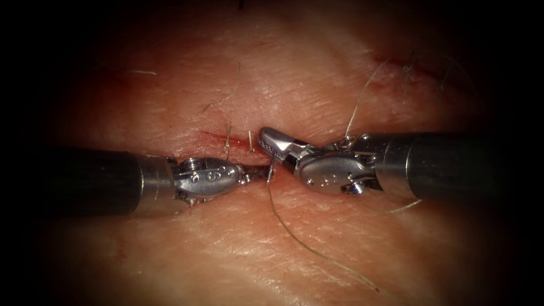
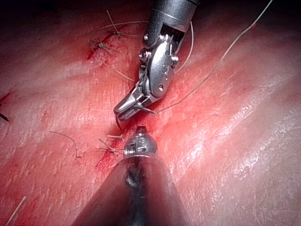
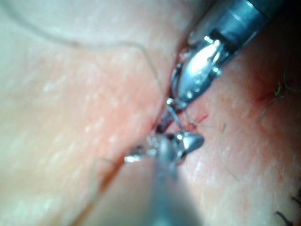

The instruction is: Wound Closure

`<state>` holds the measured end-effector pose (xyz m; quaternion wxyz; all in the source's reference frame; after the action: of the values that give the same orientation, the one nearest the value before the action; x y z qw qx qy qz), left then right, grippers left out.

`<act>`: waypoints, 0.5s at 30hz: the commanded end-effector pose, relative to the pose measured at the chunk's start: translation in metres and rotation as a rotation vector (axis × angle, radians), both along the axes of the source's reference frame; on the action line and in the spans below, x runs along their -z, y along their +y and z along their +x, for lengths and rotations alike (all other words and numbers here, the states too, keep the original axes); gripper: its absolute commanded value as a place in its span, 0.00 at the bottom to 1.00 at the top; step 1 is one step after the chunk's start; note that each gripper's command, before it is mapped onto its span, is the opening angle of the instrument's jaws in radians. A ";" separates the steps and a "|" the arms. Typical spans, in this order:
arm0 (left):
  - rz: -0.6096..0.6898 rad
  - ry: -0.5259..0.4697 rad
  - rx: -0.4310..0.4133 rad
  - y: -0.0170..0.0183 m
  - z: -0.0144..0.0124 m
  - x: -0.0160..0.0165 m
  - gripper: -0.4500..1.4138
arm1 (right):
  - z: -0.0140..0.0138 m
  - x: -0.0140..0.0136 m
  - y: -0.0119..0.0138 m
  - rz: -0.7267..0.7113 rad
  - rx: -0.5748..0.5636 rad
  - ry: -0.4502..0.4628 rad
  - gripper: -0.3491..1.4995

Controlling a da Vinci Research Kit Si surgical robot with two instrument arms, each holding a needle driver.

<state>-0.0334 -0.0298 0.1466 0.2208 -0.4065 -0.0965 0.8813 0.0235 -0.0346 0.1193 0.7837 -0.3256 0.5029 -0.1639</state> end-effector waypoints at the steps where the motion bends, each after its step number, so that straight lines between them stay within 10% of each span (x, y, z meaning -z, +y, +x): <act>1: 0.002 -0.001 -0.001 -0.0004 -0.0005 -0.0006 0.16 | 0.0007 -0.0007 -0.0003 0.001 0.004 0.000 0.00; 15: 0.003 0.001 -0.003 -0.0005 -0.0004 -0.0006 0.15 | 0.0008 -0.0021 -0.0008 0.010 0.019 -0.012 0.00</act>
<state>-0.0333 -0.0299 0.1466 0.2201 -0.4061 -0.0974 0.8815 0.0236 -0.0352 0.1208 0.7869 -0.3165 0.5009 -0.1722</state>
